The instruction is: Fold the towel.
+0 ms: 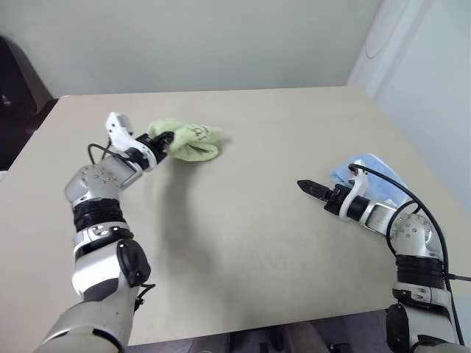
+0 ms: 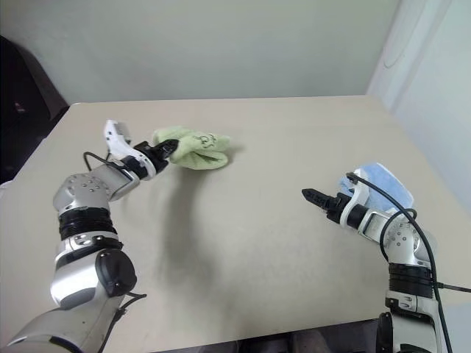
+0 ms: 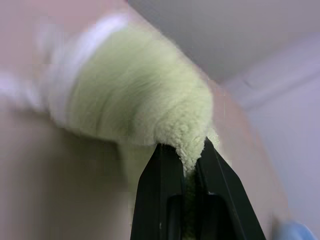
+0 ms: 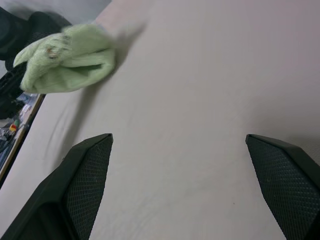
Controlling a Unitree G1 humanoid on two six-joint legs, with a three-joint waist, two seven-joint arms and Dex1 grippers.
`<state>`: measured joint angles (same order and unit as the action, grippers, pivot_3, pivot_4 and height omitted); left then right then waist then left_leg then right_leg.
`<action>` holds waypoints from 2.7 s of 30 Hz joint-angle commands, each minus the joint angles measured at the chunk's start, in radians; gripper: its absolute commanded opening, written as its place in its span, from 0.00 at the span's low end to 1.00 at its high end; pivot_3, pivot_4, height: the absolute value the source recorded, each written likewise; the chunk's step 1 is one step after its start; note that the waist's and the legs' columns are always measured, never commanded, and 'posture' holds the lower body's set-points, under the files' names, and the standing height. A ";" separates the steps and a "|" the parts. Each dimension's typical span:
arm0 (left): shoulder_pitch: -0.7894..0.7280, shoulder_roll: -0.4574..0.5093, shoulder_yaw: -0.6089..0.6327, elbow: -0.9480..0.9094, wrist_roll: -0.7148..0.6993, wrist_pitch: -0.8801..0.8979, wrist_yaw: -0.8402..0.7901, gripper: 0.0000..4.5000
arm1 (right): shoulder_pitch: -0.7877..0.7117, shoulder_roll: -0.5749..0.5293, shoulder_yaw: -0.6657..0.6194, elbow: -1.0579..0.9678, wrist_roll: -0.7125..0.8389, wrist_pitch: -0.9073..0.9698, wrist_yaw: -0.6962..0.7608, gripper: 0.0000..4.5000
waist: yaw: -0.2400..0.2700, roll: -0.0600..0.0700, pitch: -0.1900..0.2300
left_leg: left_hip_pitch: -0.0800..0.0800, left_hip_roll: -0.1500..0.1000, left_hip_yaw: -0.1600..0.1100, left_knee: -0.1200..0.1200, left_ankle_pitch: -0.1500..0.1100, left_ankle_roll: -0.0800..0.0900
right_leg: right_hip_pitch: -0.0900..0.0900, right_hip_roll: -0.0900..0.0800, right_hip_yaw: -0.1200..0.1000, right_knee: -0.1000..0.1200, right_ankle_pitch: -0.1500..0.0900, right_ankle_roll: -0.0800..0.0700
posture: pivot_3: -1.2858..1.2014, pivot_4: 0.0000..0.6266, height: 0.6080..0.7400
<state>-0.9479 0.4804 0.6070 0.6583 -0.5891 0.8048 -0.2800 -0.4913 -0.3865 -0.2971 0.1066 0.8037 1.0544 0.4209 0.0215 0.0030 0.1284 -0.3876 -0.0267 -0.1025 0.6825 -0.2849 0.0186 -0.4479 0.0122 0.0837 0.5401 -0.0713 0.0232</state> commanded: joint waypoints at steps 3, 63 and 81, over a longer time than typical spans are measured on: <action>0.032 0.082 0.076 -0.215 -0.015 -0.074 0.118 0.01 | -0.019 0.002 0.007 -0.005 -0.006 -0.026 0.030 1.00 | -0.003 -0.001 0.001 | 0.000 0.000 0.000 0.000 0.000 0.000 | -0.001 0.001 0.000 0.000 0.000 -0.001 | 0.52 0.24 1.00; 1.075 0.179 0.246 -0.783 -0.553 0.192 -0.244 0.99 | -0.044 -0.045 0.061 -0.027 -0.124 -0.121 0.149 1.00 | -0.016 -0.004 0.002 | 0.003 0.004 -0.004 -0.002 -0.011 -0.023 | -0.007 0.005 0.000 0.002 -0.006 -0.002 | 0.52 0.24 1.00; 0.507 0.307 -0.294 -0.416 0.001 -0.326 -0.556 0.99 | 0.047 -0.244 0.170 -0.166 -0.424 -0.563 0.241 1.00 | -0.033 -0.003 0.001 | 0.004 0.004 -0.005 -0.002 -0.007 -0.013 | -0.008 0.005 -0.002 0.002 -0.004 -0.005 | 0.52 0.24 1.00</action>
<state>-0.4140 0.7832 0.3057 0.2271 -0.6067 0.5251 -0.8122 -0.4396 -0.6213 -0.0967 -0.0491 0.3878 0.5241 0.6584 -0.0112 -0.0005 0.1292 -0.3836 -0.0228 -0.1072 0.6799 -0.2917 0.0060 -0.4559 0.0175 0.0814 0.5417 -0.0752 0.0182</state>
